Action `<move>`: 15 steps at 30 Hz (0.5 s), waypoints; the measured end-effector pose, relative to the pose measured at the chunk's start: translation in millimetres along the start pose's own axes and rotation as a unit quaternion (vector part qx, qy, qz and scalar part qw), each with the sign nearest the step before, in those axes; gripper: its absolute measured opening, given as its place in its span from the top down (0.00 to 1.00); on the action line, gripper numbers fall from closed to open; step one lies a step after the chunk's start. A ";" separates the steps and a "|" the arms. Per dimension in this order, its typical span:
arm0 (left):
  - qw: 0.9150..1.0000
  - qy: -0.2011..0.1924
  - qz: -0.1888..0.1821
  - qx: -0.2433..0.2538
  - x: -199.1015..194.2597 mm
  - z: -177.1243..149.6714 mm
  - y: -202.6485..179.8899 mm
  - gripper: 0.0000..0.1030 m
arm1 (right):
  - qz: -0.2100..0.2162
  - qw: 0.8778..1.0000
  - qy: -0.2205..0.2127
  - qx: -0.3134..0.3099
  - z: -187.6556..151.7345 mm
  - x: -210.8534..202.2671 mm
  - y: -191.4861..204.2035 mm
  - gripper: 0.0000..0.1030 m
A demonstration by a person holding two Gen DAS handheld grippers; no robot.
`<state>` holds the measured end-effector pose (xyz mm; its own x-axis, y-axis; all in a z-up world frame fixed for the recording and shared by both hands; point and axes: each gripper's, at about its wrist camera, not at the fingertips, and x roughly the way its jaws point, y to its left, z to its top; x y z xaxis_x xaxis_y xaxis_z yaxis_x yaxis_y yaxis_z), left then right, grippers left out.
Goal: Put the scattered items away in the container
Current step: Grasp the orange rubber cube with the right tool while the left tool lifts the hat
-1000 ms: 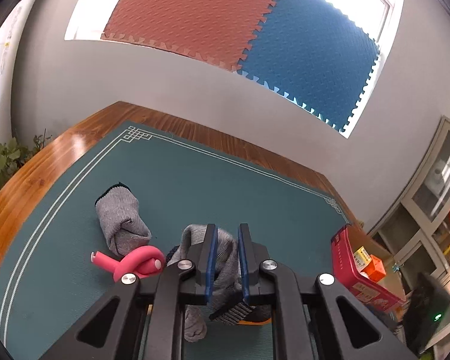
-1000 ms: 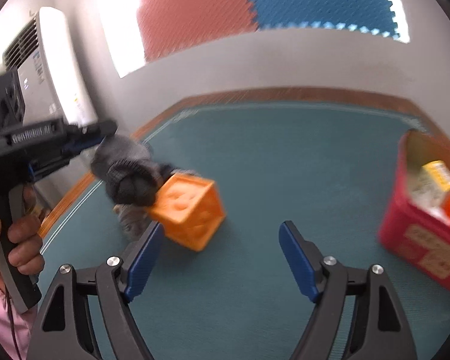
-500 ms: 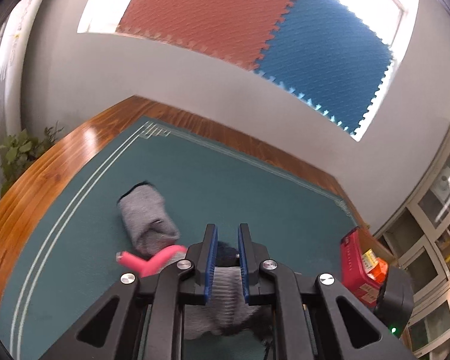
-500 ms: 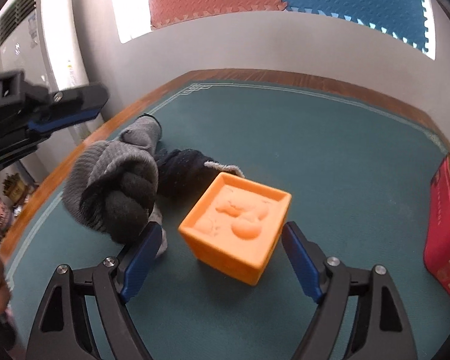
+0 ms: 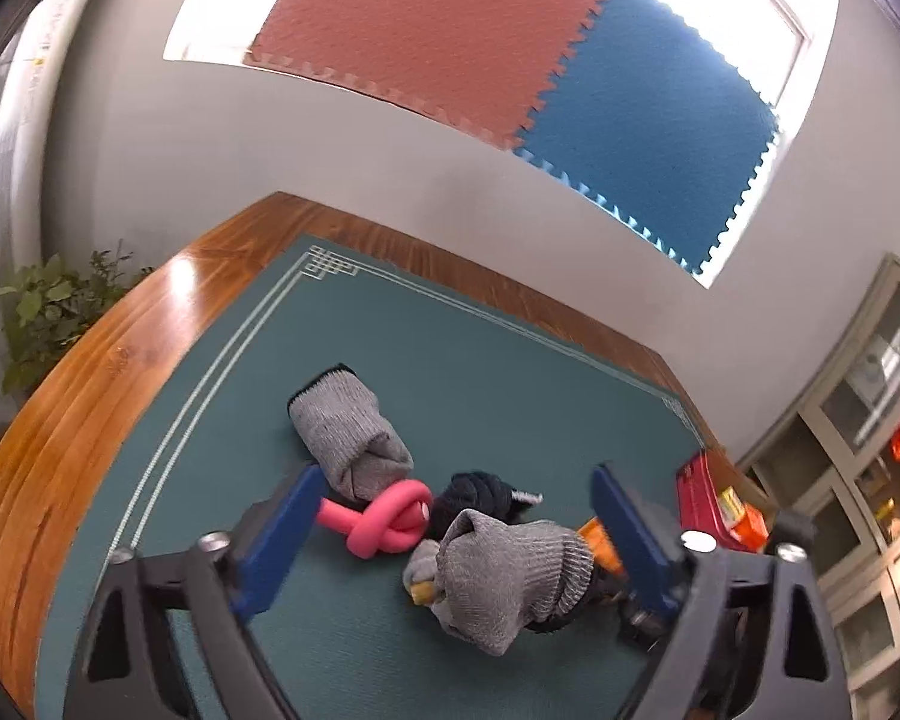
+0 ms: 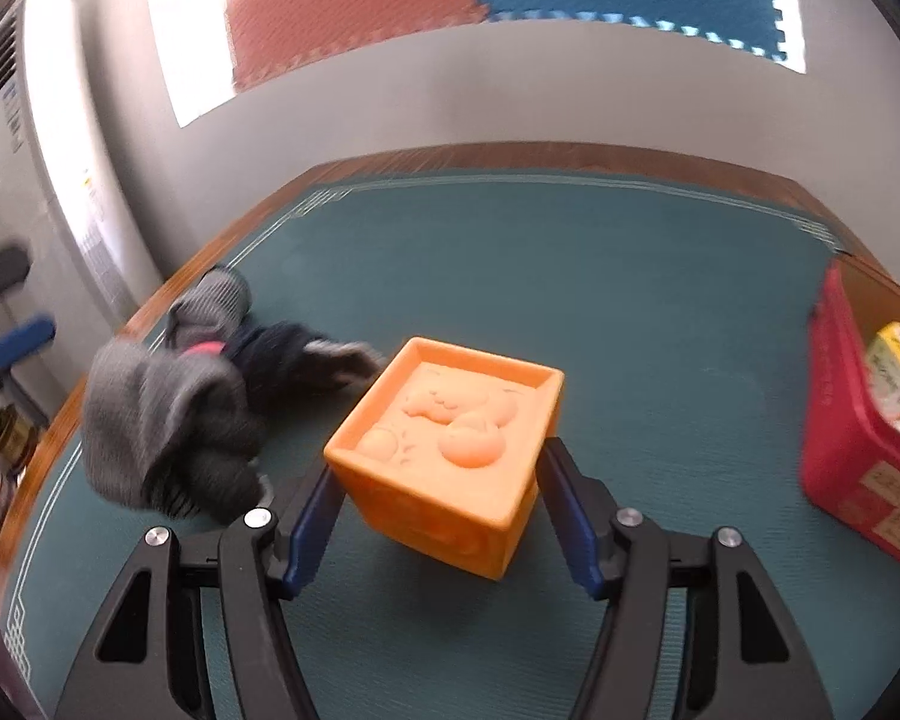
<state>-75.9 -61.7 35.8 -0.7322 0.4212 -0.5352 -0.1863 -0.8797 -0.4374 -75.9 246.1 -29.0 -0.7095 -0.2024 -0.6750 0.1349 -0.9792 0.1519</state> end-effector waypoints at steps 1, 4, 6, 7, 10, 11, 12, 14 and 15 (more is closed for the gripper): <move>1.000 0.009 -0.001 0.001 3.3 -3.2 -0.2 0.03 | -0.001 1.000 -0.005 0.006 1.3 -4.1 -5.1 0.34; 0.999 0.048 -0.005 0.004 19.9 -11.2 -6.9 0.03 | -0.004 1.000 -0.013 0.018 3.0 -11.8 -17.0 0.34; 0.997 0.065 -0.006 0.029 28.3 -17.1 -20.1 0.03 | -0.006 1.000 -0.018 0.023 0.6 -18.5 -22.6 0.34; 0.996 0.072 -0.006 0.047 31.7 -20.8 -28.7 0.03 | -0.007 0.999 -0.019 0.025 -1.0 -21.5 -25.0 0.34; 0.992 0.078 -0.001 0.096 33.8 -30.9 -51.2 0.03 | -0.008 0.999 -0.023 0.026 -2.9 -27.9 -29.5 0.34; 0.991 0.077 -0.002 0.107 31.7 -34.3 -55.9 0.03 | -0.006 0.999 -0.026 0.028 -2.9 -30.7 -31.1 0.34; 0.990 0.076 -0.002 0.118 29.6 -37.7 -60.5 0.03 | -0.003 0.999 -0.029 0.030 -3.0 -33.6 -32.7 0.34; 0.988 0.074 -0.004 0.138 25.0 -45.3 -68.7 0.03 | 0.000 0.999 -0.034 0.032 -2.0 -37.1 -35.2 0.34; 0.987 0.074 -0.009 0.142 22.6 -50.4 -70.0 0.03 | 0.001 0.999 -0.037 0.033 -1.0 -37.6 -35.9 0.34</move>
<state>-46.4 20.6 17.9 -0.6273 0.4460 -0.6384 -0.3891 -0.8896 -0.2392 -53.4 288.9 -9.7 -0.7584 -0.2011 -0.6200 0.0928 -0.9749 0.2026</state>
